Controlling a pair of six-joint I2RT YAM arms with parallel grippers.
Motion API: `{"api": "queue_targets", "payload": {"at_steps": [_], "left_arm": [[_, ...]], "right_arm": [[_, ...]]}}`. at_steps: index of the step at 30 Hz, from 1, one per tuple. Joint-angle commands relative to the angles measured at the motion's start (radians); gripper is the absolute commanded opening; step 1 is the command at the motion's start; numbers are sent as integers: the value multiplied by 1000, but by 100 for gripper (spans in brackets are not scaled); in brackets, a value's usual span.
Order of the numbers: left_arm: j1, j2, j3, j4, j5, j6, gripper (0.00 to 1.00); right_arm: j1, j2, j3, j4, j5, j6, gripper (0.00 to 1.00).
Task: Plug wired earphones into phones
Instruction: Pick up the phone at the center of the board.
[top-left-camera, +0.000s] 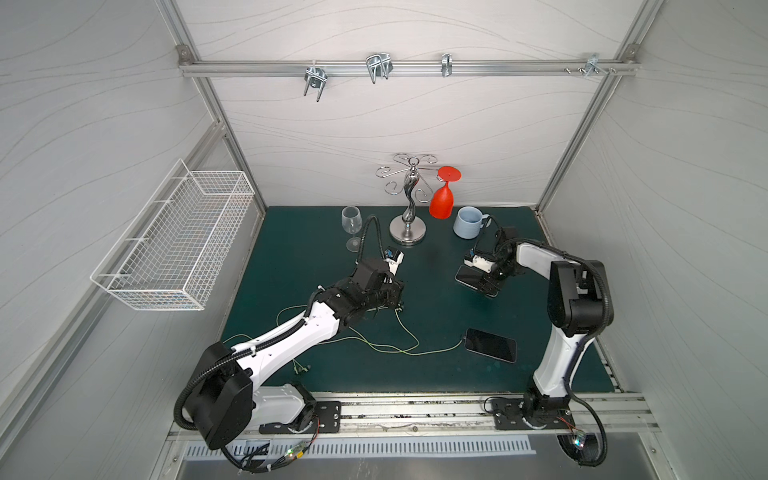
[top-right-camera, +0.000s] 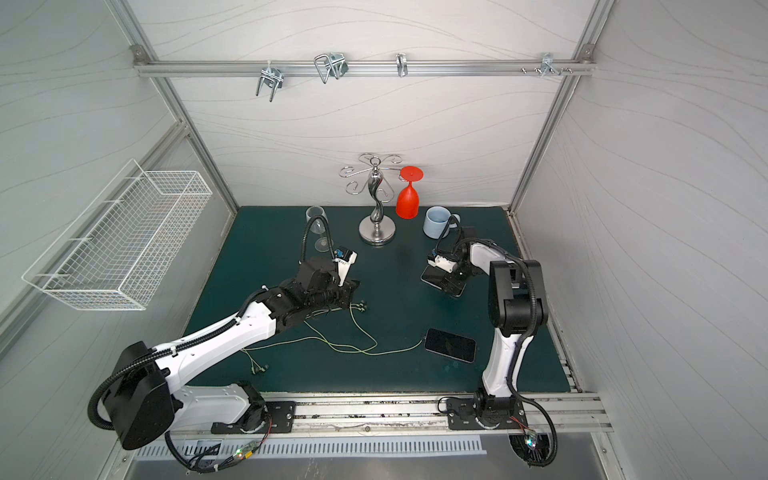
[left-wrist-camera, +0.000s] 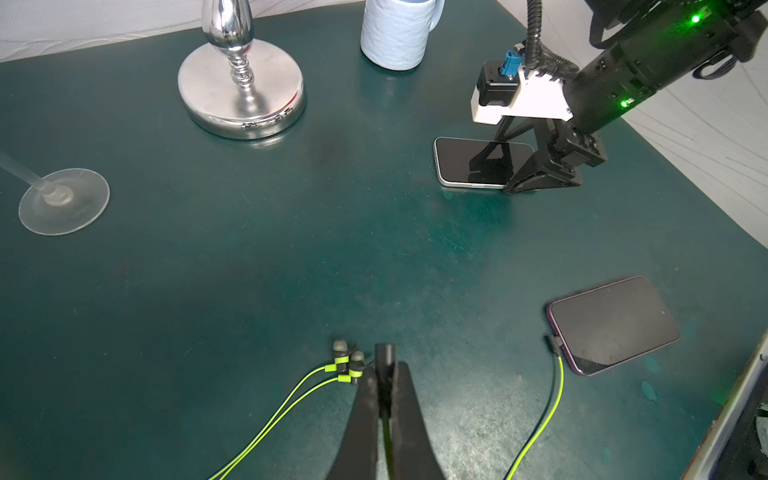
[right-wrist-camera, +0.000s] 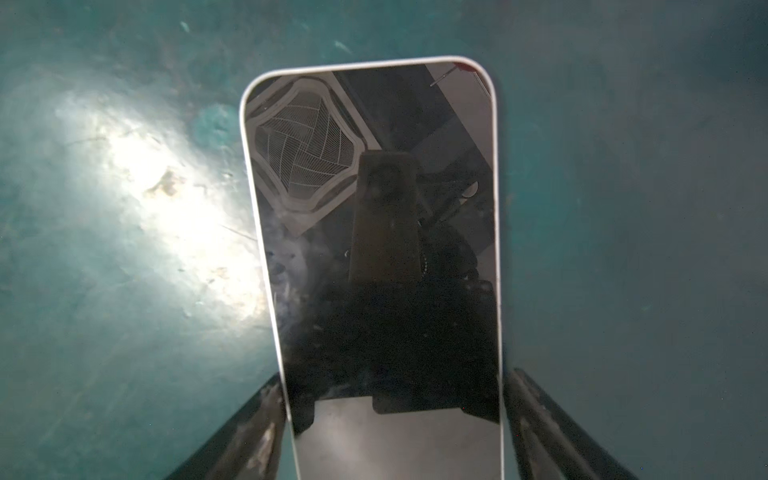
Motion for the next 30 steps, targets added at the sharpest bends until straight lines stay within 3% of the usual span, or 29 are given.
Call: {"api": "queue_targets", "payload": {"at_steps": [1,7,17,23,30], "left_arm": [[9,9,57,22,6,12,0],[10,12,69,21,12,9,0],[9,-6,45,42,21,-39,0],[10,-17,21,51,39,-92,0],[10,-46,-12,57,20,-110,0]], "right_arm": [[40,53,-62,-61,1,-62,79],[82,0,-112,-55,-56,-49,69],[175,-220,-258,-73,-116,-47,69],[208,-263,-356,-14,-42,-63,81],[272,-170,-298,-16,11,-52,99]]}}
